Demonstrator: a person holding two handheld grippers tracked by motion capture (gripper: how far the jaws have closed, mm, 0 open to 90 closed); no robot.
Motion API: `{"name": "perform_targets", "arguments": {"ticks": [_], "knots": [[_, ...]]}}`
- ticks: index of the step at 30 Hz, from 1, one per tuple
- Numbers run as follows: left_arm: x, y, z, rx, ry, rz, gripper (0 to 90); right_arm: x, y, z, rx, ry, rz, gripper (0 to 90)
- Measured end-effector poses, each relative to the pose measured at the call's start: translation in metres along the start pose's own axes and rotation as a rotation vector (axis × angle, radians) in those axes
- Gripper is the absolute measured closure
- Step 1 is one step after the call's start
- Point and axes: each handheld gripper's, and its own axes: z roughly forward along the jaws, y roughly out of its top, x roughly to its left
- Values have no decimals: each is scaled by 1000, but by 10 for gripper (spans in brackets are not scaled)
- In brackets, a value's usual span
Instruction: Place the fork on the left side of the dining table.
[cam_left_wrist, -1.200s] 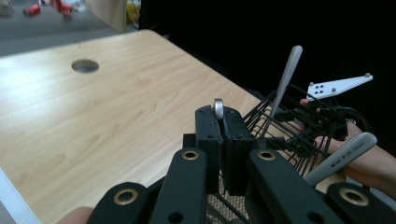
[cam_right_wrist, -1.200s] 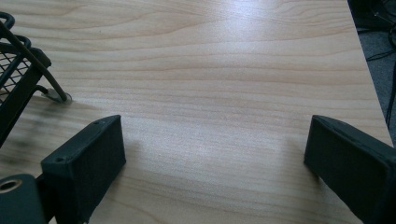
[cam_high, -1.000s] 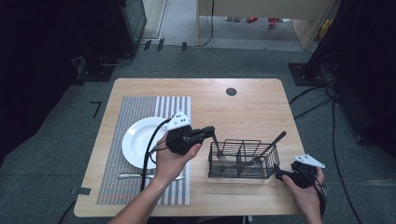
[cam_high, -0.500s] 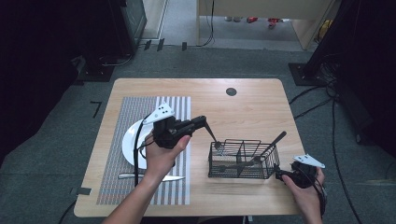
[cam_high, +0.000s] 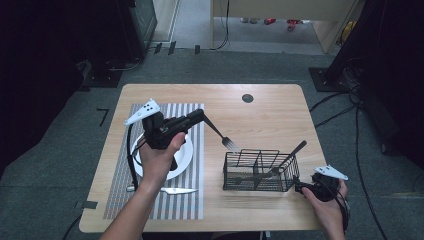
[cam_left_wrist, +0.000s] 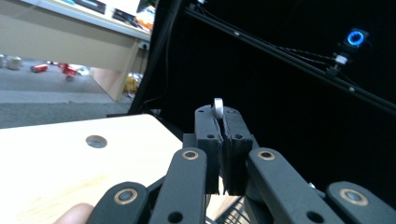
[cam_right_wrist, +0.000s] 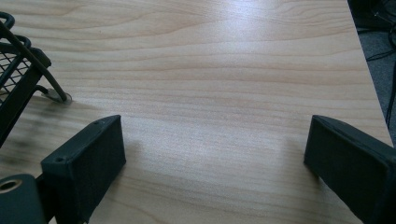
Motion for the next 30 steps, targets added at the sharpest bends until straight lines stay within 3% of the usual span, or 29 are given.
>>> {"name": "perform_targets", "arguments": {"ticks": [5, 6, 10, 15, 19, 22, 23, 26, 27, 30], "knots": [[15, 3, -4, -29, 51, -5, 889, 0, 0, 0, 0, 0, 0, 49], [21, 4, -5, -43, 79, -8, 889, 0, 0, 0, 0, 0, 0, 49], [31, 4, -7, -60, 108, -30, 889, 0, 0, 0, 0, 0, 0, 48], [54, 1, -12, -119, 153, -80, 889, 0, 0, 0, 0, 0, 0, 49], [74, -3, -13, -130, 176, -132, 889, 0, 0, 0, 1, 0, 0, 49], [97, -9, -15, -136, 224, -175, 889, 0, 0, 0, 1, 0, 0, 49], [97, -9, -15, -136, 224, -175, 889, 0, 0, 0, 1, 0, 0, 49], [119, -17, -17, -153, 244, -234, 890, 0, 0, 0, 1, 0, -1, 49], [128, -21, -17, -163, 268, -242, 890, 0, 0, 0, 1, 0, -1, 48], [140, -25, -17, -173, 293, -271, 890, 0, 0, 0, 1, 0, -1, 48]]}}
